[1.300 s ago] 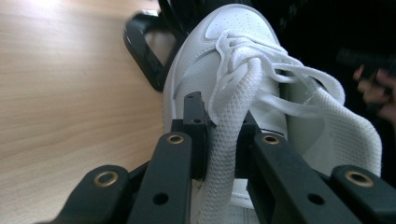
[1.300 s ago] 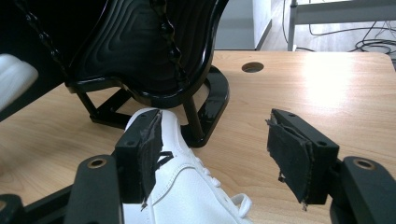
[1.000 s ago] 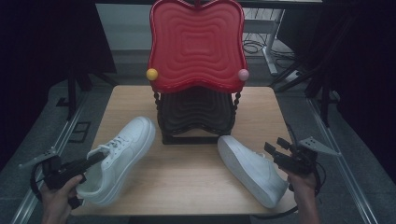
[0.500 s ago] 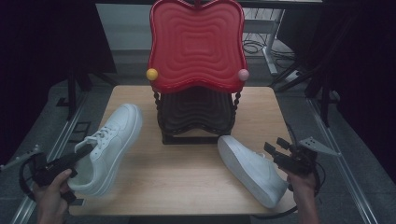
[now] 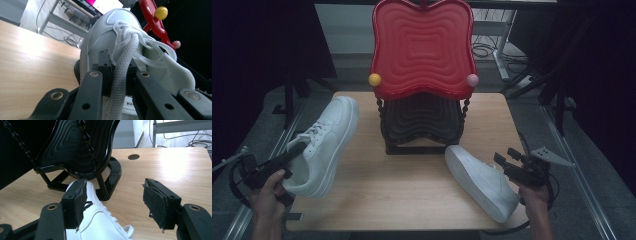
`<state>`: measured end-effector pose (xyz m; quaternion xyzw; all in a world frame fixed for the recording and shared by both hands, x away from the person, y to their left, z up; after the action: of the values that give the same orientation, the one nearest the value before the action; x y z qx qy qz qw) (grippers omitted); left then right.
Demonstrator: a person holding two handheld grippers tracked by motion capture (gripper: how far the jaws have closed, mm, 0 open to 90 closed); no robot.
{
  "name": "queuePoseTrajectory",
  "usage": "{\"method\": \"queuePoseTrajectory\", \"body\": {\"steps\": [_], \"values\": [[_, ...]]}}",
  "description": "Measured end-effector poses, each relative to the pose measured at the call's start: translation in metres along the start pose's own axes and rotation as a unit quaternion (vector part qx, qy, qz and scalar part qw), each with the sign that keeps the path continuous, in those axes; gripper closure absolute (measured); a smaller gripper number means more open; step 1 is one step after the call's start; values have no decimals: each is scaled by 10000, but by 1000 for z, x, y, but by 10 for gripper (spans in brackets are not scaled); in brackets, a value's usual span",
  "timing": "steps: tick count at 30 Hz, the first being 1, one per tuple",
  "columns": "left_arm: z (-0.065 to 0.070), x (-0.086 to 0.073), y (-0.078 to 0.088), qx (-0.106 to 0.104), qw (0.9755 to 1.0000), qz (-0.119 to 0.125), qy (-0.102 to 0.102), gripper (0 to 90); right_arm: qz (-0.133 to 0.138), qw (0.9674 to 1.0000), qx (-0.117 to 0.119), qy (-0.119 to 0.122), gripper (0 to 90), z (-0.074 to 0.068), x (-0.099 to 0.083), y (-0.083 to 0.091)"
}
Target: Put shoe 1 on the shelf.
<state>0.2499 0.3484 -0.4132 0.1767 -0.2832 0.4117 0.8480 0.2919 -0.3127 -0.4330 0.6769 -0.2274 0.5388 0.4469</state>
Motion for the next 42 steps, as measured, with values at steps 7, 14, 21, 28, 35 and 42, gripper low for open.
{"method": "queuePoseTrajectory", "body": {"steps": [7, 14, 21, 28, 35, 42], "values": [[0, 10, -6, -68, 9998, 162, 74, 814, -9, 10000, 9, 5, 354, 0, 0, -1], [3, 19, -14, -68, 9998, 204, 52, 815, 1, 10000, -10, -10, 354, 0, -1, -1], [8, 29, -21, -85, 9994, 326, 56, 815, -20, 10000, 8, -7, 355, 0, -1, -1], [12, 38, -29, -146, 9988, 450, 80, 815, -22, 10000, -5, -22, 354, 0, -1, -3], [20, 55, -38, -158, 9980, 611, 46, 815, -31, 10000, -6, -16, 355, 1, -2, -4], [37, 78, -49, -263, 9958, 873, -10, 815, -16, 10000, -16, -10, 356, 0, -1, -4]]}}
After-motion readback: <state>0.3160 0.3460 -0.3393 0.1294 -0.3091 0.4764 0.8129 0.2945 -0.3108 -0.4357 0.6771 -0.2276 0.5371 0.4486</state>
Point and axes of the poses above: each handheld gripper's, and its own axes: y roughly backward along the jaws, x roughly out of its top, z roughly to its right, the point moved 2 cm from there along -y, roughly forward along the jaws, and after that the axes turned 13 degrees about y, right-handed, at the moved point
